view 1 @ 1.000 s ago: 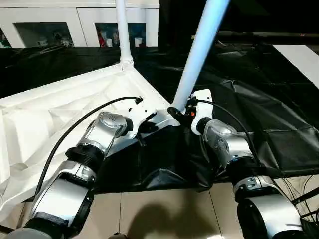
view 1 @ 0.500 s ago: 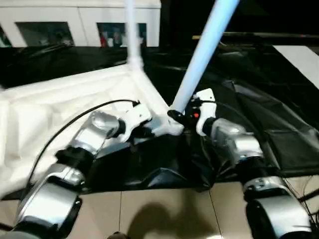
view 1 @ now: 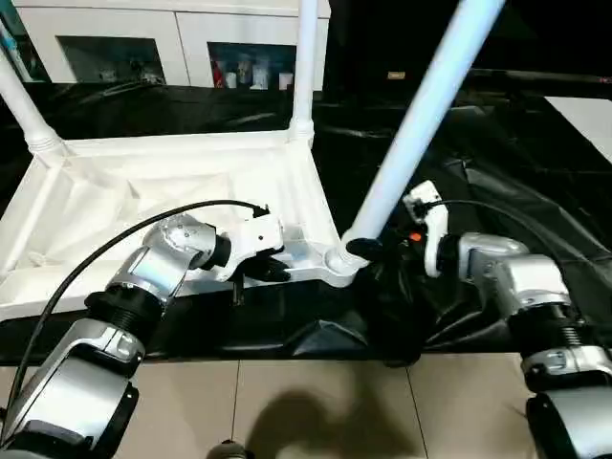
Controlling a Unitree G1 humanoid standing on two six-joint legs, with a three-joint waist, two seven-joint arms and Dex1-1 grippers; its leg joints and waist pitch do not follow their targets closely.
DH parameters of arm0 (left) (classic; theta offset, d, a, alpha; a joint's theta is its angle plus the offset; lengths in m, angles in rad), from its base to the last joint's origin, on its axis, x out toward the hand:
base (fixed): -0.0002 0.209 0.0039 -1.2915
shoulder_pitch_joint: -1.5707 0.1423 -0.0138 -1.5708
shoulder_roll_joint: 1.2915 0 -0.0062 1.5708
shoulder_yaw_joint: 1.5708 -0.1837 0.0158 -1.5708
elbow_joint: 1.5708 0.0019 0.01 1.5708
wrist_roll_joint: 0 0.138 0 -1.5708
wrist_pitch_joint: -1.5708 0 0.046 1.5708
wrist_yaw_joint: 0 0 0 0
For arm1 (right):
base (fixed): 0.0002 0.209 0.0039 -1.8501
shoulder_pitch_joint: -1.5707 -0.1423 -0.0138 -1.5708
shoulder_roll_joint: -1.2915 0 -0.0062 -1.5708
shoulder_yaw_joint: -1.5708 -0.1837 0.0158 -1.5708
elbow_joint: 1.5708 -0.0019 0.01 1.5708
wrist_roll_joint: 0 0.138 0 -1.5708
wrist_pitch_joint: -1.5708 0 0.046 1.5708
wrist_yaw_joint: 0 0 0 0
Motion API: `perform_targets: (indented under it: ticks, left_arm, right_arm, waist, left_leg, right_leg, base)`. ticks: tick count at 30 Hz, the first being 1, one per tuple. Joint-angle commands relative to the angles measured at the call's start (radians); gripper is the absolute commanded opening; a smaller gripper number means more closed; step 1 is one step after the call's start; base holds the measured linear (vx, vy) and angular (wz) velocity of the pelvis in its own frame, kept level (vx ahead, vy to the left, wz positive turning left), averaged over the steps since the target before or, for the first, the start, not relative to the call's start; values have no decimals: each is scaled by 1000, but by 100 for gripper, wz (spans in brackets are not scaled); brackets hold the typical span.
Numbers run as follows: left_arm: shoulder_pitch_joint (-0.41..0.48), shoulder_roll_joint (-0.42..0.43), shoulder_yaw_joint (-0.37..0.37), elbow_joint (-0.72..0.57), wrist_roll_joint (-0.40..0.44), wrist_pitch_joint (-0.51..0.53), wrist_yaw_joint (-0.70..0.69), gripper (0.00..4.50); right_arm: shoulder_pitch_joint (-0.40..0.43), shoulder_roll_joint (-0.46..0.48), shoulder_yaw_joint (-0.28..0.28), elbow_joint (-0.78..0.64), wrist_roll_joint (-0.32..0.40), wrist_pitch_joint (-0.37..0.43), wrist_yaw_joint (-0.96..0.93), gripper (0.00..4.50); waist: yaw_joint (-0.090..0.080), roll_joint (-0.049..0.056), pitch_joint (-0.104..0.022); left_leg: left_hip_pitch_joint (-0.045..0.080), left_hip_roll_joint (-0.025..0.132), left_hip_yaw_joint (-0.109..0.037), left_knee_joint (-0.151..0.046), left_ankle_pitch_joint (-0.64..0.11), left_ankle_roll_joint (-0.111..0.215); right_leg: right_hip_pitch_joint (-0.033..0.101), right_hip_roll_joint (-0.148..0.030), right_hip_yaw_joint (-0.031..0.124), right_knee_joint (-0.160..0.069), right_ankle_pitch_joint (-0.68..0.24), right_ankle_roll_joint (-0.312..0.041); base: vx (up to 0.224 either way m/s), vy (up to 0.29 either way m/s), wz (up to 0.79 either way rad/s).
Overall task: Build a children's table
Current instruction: Rotate leg to tighten
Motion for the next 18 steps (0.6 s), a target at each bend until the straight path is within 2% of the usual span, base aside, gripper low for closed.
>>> perform_targets:
  ticks: [1, 6, 11, 12, 13, 14, 17, 18]
  left_arm:
    - [-17, -13, -11, -3, 9, -19, 20, 0]
    - [-19, -22, -9, 4, 12, -24, 20, 0]
    - [-28, -29, -3, 16, 14, -24, 36, 0]
    - [-28, -28, -3, 16, 14, -25, 37, 0]
    - [-28, -27, -2, 16, 13, -26, 38, 0]
    - [-28, -24, -1, 15, 12, -26, 37, 0]
    - [-27, -20, 2, 15, 11, -29, 37, 0]
    - [-26, -18, 3, 16, 11, -33, 35, 0]
  right_arm:
    - [12, 13, -16, -41, 27, 21, -8, 256]
    - [18, 83, -31, -11, 28, 7, -48, 256]
    - [17, 111, -32, 27, 17, -39, -100, 256]
    - [20, 113, -32, 27, 17, -42, -106, 256]
    - [24, 115, -31, 24, 15, -43, -111, 256]
    - [30, 114, -30, 20, 12, -44, -115, 256]
    - [40, 113, -39, 13, 4, -49, -125, 256]
    - [41, 111, -44, 16, 4, -53, -127, 256]
  waist:
    - [0, -8, -79]
    - [-1, -4, -78]
    - [-1, -5, -79]
    - [-1, -9, -77]
    - [-1, -9, -77]
    - [-1, -6, -75]
    - [-2, -7, -73]
    - [-1, 0, -74]
  left_leg:
    - [23, 23, 3, -47, -90, 52]
    - [24, 25, 1, -50, -114, 27]
    - [23, 22, 1, -48, -89, 26]
    - [23, 22, 2, -49, -92, 27]
    - [23, 22, 2, -49, -92, 27]
    - [23, 22, 2, -50, -103, 25]
    - [22, 22, 1, -51, -119, 19]
    - [23, 22, 0, -51, -119, 16]
  right_leg:
    - [50, -50, 39, -50, 83, -270]
    - [45, -53, 39, -52, 37, -265]
    - [47, -51, 38, -46, 90, -270]
    - [46, -51, 38, -47, 85, -267]
    - [46, -51, 38, -47, 85, -267]
    - [46, -53, 39, -49, 66, -262]
    - [47, -53, 39, -51, 41, -253]
    - [46, -54, 39, -50, 44, -253]
  base:
    - [0, 0, 0]
    - [0, 0, 0]
    - [0, 0, 0]
    - [0, 0, 0]
    - [0, 0, 0]
    - [0, 0, 0]
    - [0, 0, 0]
    - [0, 0, 0]
